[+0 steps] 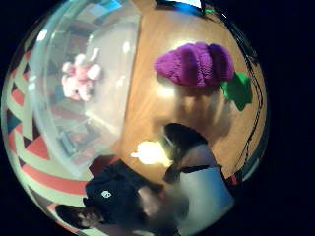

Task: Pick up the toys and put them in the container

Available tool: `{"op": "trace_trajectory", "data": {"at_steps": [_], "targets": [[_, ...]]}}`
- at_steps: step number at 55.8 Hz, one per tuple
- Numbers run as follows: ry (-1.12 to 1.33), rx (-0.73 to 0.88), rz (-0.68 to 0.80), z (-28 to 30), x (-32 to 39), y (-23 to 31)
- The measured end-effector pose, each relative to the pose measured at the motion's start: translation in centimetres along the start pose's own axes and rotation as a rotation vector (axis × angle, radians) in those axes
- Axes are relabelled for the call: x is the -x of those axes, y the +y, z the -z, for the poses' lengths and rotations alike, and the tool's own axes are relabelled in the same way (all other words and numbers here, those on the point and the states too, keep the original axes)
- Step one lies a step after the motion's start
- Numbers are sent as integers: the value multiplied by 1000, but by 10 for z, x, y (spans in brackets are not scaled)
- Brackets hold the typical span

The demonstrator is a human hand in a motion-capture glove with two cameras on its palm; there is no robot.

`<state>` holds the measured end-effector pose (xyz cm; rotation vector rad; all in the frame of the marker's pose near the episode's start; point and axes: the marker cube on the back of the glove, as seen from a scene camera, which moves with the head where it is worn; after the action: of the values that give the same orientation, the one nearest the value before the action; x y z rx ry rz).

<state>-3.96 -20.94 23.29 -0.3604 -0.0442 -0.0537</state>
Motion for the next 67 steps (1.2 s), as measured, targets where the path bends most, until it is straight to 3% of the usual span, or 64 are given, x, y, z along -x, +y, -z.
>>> {"op": "trace_trajectory", "data": {"at_steps": [12, 33, 50, 67], "targets": [[5, 56, 35, -44, -4, -29], [-200, -143, 68, -39, 4, -27], [-206, -348, 120, 74, 39, 34], [-194, -478, 287, 153, 137, 94]]}}
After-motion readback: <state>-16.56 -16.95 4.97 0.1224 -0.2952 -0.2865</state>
